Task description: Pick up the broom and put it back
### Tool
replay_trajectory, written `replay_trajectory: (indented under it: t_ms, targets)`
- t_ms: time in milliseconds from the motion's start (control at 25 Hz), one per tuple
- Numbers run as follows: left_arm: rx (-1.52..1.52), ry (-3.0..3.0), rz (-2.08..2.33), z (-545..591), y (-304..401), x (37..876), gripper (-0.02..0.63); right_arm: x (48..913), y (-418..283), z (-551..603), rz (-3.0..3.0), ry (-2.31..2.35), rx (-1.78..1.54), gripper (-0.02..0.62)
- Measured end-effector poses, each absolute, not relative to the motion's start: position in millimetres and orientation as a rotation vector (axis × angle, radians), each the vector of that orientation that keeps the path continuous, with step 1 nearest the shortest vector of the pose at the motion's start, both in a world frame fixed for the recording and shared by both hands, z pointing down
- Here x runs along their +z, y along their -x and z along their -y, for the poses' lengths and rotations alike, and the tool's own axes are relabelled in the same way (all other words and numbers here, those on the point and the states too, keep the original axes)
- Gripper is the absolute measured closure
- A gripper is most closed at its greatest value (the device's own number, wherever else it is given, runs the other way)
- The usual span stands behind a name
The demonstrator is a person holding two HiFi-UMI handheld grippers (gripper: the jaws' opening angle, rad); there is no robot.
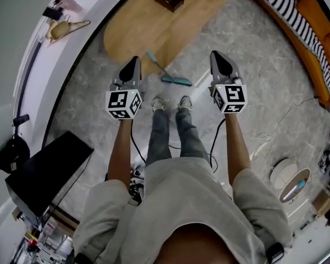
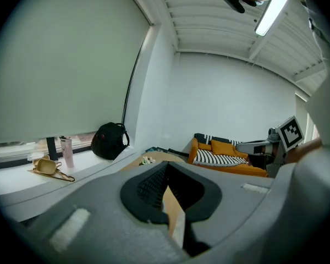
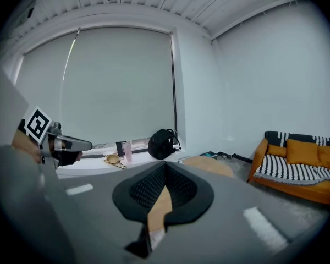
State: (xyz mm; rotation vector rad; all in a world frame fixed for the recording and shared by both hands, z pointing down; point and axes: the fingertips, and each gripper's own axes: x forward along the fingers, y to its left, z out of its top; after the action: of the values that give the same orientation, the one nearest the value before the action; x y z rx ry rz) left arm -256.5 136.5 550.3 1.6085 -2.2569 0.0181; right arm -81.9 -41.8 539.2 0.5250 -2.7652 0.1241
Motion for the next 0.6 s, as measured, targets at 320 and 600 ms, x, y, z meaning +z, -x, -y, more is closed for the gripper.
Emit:
replay_trajectory:
  t_ms: [320,600]
  targets:
    - [0.02,-1.599,2.162,-152,243,644,0.604,619,72,20,2.693,-0.529,0.177,0.594]
    - [0.006,-1.61,2.126,-150,237,717,0.604,676,61,7,2.653,-0.494,0.179,0.594]
